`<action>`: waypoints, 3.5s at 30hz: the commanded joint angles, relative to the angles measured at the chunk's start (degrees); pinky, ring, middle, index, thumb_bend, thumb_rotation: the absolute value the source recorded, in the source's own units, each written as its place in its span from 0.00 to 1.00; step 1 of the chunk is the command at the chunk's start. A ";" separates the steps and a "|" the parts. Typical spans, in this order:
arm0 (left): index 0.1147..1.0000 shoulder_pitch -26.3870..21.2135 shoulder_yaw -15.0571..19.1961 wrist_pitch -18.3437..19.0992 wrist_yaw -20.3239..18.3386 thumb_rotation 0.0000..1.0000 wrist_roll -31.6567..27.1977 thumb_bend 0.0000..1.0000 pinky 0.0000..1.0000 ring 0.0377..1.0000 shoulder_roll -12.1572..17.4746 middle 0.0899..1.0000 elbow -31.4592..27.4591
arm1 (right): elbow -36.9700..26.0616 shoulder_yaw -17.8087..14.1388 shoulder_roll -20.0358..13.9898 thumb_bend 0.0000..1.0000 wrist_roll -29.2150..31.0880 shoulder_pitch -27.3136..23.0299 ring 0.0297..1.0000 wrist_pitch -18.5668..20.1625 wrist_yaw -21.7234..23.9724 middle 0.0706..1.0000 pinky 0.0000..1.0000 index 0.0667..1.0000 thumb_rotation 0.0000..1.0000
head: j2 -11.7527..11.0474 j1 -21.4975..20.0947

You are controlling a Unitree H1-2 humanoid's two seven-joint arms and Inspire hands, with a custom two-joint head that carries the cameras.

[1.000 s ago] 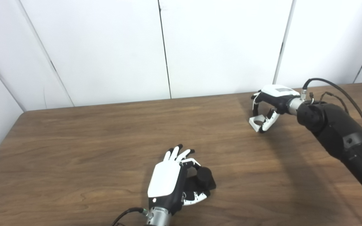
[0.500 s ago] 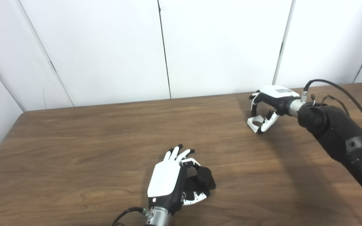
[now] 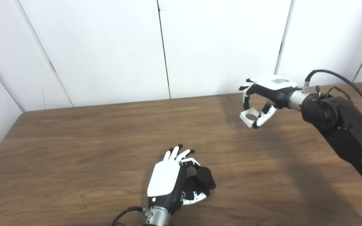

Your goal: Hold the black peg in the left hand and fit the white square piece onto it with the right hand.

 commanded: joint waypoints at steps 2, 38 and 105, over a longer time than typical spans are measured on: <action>0.42 -0.30 -0.22 0.06 -0.85 0.08 0.45 0.51 0.99 0.98 0.11 0.86 1.86 | -6.72 -1.48 -1.00 0.53 1.65 -1.80 0.99 1.19 2.49 0.88 0.90 0.45 0.14 | -0.02 -0.01; 0.42 -0.64 -0.33 0.52 -1.03 0.08 0.94 0.51 0.99 0.98 -0.16 0.86 1.88 | -37.14 1.56 5.18 0.52 3.82 5.43 1.00 7.55 17.13 0.89 0.92 0.45 0.13 | 0.37 0.55; 0.42 0.65 -1.36 0.54 -2.29 0.08 2.12 0.51 1.00 0.99 -1.57 0.86 -1.37 | -30.02 3.65 7.79 0.52 2.01 6.62 1.00 3.75 16.46 0.91 0.90 0.45 0.13 | 1.73 1.67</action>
